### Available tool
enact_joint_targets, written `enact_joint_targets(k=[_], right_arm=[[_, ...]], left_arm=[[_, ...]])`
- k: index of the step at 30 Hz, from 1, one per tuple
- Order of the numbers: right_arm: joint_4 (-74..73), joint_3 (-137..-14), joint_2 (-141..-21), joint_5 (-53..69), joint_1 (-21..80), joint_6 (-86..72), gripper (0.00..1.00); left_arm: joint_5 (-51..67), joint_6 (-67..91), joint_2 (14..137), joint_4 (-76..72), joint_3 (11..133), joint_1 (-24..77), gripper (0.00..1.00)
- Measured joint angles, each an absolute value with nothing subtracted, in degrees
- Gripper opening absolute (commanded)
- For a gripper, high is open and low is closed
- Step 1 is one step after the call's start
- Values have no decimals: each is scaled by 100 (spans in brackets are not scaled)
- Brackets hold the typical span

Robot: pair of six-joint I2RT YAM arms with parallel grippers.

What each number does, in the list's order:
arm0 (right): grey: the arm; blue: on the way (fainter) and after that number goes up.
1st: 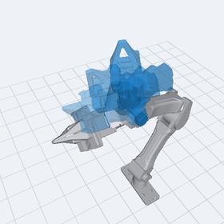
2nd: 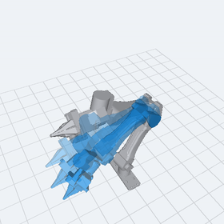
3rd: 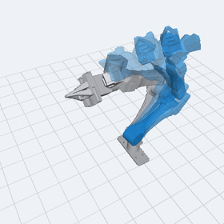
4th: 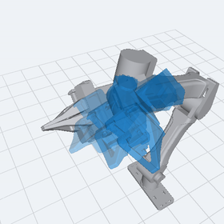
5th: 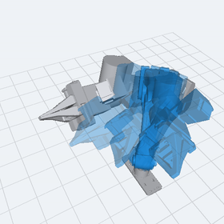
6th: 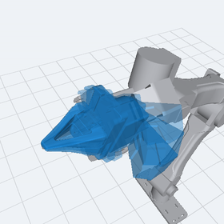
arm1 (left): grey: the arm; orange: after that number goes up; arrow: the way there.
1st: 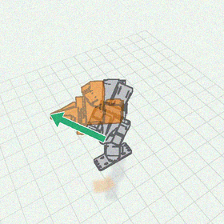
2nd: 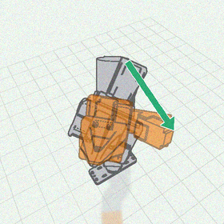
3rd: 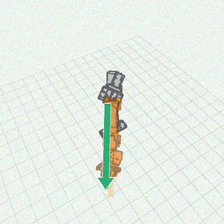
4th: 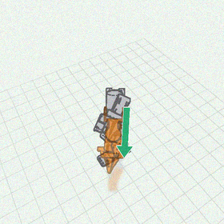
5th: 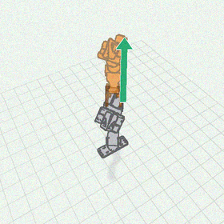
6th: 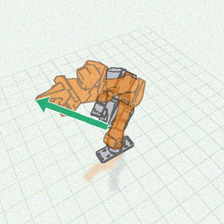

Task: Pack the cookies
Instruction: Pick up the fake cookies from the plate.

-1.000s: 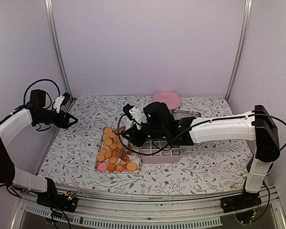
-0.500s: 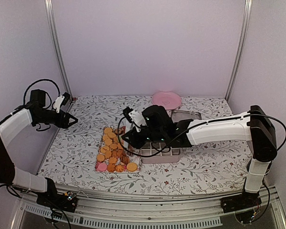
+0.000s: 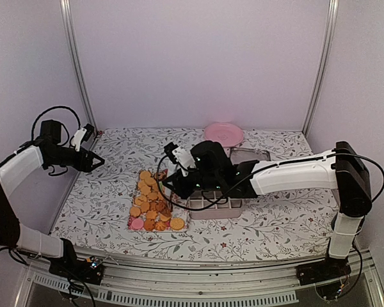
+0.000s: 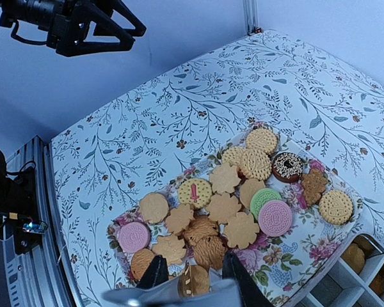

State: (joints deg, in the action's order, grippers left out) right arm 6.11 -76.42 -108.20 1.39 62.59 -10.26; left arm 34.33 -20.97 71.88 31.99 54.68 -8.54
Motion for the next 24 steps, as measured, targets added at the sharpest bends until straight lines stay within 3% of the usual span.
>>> enact_joint_targets(k=[2, 7, 24], right_arm=[[635, -7623, -10820, 150, 6259, -1055, 21], [764, -7533, -10820, 211, 6259, -1188, 0], [1116, -7032, -10431, 355, 6274, -1623, 0]], left_arm=[[3435, -2097, 7188, 3199, 5468, -854, 70], [3437, -2097, 7179, 3199, 5468, -854, 70], [3516, -2097, 7135, 3199, 5468, -856, 69]])
